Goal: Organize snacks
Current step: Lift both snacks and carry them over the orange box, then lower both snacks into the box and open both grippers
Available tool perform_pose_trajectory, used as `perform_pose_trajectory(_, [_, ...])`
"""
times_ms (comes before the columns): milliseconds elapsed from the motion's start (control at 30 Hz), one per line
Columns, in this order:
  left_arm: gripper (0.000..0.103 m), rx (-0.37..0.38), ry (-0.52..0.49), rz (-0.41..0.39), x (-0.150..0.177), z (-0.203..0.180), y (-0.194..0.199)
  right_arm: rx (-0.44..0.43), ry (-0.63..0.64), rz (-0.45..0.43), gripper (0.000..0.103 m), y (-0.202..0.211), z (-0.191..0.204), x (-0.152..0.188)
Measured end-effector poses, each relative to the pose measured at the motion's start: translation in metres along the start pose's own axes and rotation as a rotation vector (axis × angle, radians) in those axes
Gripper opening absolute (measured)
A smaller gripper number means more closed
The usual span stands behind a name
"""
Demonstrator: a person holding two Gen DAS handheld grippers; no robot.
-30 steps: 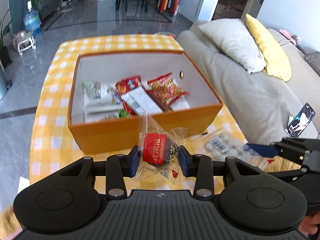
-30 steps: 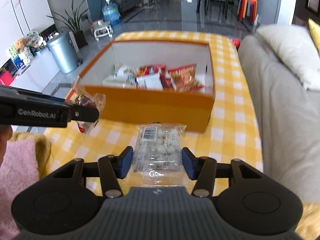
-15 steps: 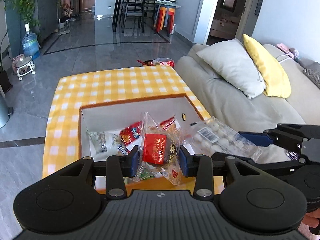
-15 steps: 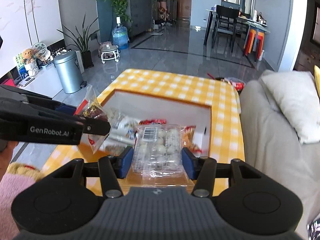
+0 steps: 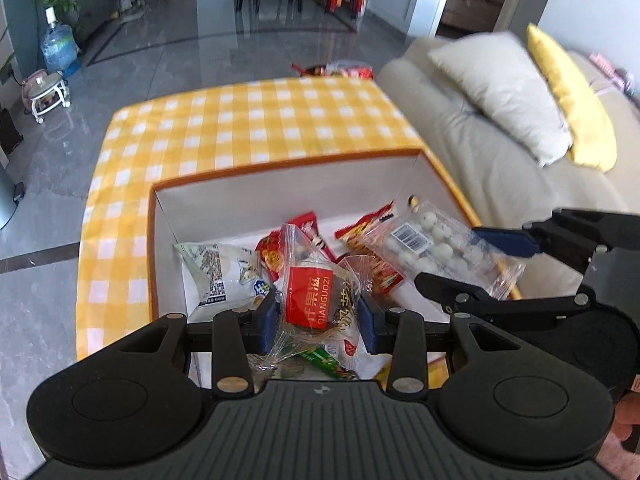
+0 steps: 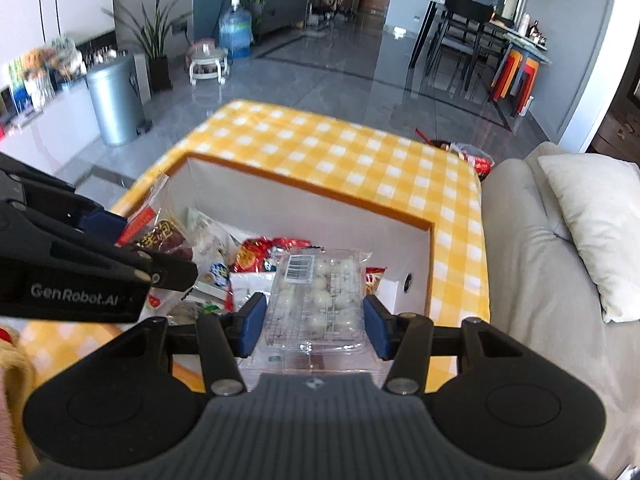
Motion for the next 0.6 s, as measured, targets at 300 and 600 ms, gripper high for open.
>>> perform_pose_trajectory(300, [0.045, -0.010, -0.021, 0.136, 0.009, 0.006, -0.048, 0.050, 0.111, 0.136, 0.051, -0.057, 0.002, 0.011])
perform_pose_trajectory(600, [0.045, -0.021, -0.063, 0.209, 0.011, 0.003, -0.073, 0.059, 0.186, 0.221, 0.051, -0.089, 0.005, 0.024])
Point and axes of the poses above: each gripper's, at about its wrist camera, not at the fingertips, and y roughly against the way its jaws point, z to its left, x to its underside, the point moved 6 cm from there along -y, roughly the way its jaws point, and after that the axes turned 3 degrees about z, right-handed, at the moved point
